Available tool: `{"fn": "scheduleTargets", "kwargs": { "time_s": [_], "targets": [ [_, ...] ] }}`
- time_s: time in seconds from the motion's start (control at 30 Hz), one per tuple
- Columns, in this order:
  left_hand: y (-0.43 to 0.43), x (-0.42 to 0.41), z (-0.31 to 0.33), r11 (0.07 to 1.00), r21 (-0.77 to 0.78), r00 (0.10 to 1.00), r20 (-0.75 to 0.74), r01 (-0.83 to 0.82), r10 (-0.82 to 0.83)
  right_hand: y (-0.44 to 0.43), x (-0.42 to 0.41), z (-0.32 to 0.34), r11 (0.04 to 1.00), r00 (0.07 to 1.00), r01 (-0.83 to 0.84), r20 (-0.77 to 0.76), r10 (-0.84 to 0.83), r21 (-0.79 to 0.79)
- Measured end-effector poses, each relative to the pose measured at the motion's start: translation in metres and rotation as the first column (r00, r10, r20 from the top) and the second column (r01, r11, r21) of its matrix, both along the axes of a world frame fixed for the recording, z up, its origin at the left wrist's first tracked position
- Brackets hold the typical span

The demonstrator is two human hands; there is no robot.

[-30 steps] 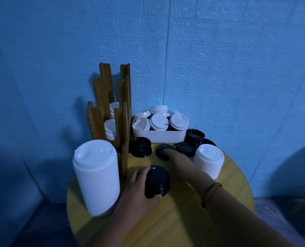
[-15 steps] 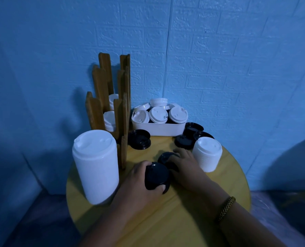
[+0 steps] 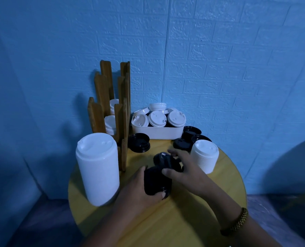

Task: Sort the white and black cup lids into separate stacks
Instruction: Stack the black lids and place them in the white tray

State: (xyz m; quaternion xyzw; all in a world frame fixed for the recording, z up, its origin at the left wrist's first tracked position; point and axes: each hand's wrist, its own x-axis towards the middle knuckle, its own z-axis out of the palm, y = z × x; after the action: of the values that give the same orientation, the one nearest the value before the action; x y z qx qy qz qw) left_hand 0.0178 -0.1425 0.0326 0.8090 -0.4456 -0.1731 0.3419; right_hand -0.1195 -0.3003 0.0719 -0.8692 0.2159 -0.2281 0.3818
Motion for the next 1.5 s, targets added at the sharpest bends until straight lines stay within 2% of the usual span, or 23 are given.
{"fn": "scheduleTargets", "kwargs": {
  "time_s": [0.13, 0.27, 0.4, 0.47, 0.53, 0.6, 0.67, 0.73, 0.8, 0.83, 0.93, 0.97, 1.1, 1.2, 1.27, 1.3, 1.37, 1.43, 1.47, 1.5],
  "targets": [
    [-0.002, 0.003, -0.001, 0.999, -0.020, 0.998, -0.053, 0.026, -0.027, 0.006, -0.005, -0.005, 0.996, 0.979, -0.075, -0.191, 0.065, -0.046],
    [0.002, 0.005, -0.002, 0.998, -0.008, 0.996, -0.057, 0.063, -0.063, 0.008, -0.001, -0.008, 0.993, 0.976, -0.095, -0.205, 0.079, -0.071],
    [0.003, 0.006, -0.001, 0.994, 0.035, 0.994, -0.044, 0.106, -0.105, 0.015, 0.009, -0.010, 0.979, 0.956, -0.189, -0.244, 0.164, -0.080],
    [0.003, 0.007, -0.003, 0.993, 0.035, 0.993, -0.036, 0.111, -0.110, 0.015, 0.010, -0.006, 0.970, 0.939, -0.242, -0.259, 0.227, -0.029],
    [0.003, 0.007, -0.004, 0.993, 0.047, 0.994, -0.025, 0.109, -0.108, 0.011, 0.007, 0.000, 0.950, 0.909, -0.294, -0.275, 0.312, 0.107],
    [0.003, 0.006, -0.004, 0.993, 0.060, 0.994, -0.017, 0.105, -0.104, 0.009, 0.006, 0.002, 0.942, 0.898, -0.306, -0.289, 0.333, 0.134],
    [0.002, 0.004, -0.005, 0.995, 0.027, 0.996, -0.001, 0.091, -0.091, 0.018, 0.011, -0.001, 0.967, 0.922, -0.253, -0.298, 0.246, 0.015],
    [0.000, 0.003, -0.005, 0.998, -0.010, 0.998, 0.020, 0.059, -0.058, 0.030, 0.019, -0.010, 0.967, 0.950, -0.188, -0.283, 0.135, -0.169],
    [0.000, 0.003, -0.007, 0.999, -0.020, 0.999, 0.026, 0.039, -0.038, 0.032, 0.022, -0.014, 0.953, 0.952, -0.189, -0.281, 0.120, -0.235],
    [0.001, 0.003, -0.006, 0.999, -0.019, 0.999, 0.016, 0.041, -0.040, 0.030, 0.021, -0.013, 0.958, 0.945, -0.216, -0.287, 0.157, -0.188],
    [0.004, 0.004, -0.003, 0.998, -0.028, 0.998, -0.037, 0.058, -0.059, 0.015, 0.014, -0.010, 0.950, 0.914, -0.298, -0.260, 0.312, 0.093],
    [0.004, 0.004, -0.003, 0.998, -0.032, 0.997, -0.043, 0.060, -0.062, 0.011, 0.013, -0.009, 0.942, 0.910, -0.309, -0.248, 0.333, 0.131],
    [0.005, 0.005, -0.003, 0.998, -0.042, 0.997, -0.050, 0.054, -0.056, 0.010, 0.016, -0.011, 0.939, 0.914, -0.304, -0.228, 0.336, 0.164],
    [0.003, 0.005, -0.004, 0.998, -0.049, 0.999, -0.021, 0.046, -0.047, 0.019, 0.018, -0.018, 0.966, 0.935, -0.257, -0.264, 0.237, -0.042],
    [0.003, 0.004, -0.004, 0.998, -0.048, 0.999, -0.007, 0.042, -0.042, 0.019, 0.019, -0.020, 0.960, 0.932, -0.261, -0.286, 0.223, -0.101],
    [0.003, 0.003, -0.004, 0.998, -0.054, 0.999, -0.009, 0.040, -0.041, 0.017, 0.020, -0.017, 0.959, 0.924, -0.274, -0.298, 0.240, -0.074],
    [0.003, 0.001, -0.004, 0.997, -0.068, 0.999, -0.012, 0.035, -0.036, 0.010, 0.022, -0.009, 0.958, 0.914, -0.276, -0.286, 0.287, 0.079],
    [0.003, 0.001, -0.002, 0.998, -0.067, 1.000, 0.009, 0.012, -0.011, 0.004, 0.030, 0.002, 0.949, 0.946, -0.214, -0.193, 0.261, 0.233],
    [0.002, 0.001, -0.002, 0.998, -0.062, 1.000, 0.025, -0.007, 0.008, -0.001, 0.038, 0.004, 0.956, 0.969, -0.170, -0.136, 0.207, 0.239],
    [0.001, 0.002, -0.002, 0.998, -0.056, 0.999, 0.040, -0.025, 0.027, -0.008, 0.049, 0.005, 0.976, 0.984, -0.130, -0.097, 0.149, 0.175]
  ]
}}
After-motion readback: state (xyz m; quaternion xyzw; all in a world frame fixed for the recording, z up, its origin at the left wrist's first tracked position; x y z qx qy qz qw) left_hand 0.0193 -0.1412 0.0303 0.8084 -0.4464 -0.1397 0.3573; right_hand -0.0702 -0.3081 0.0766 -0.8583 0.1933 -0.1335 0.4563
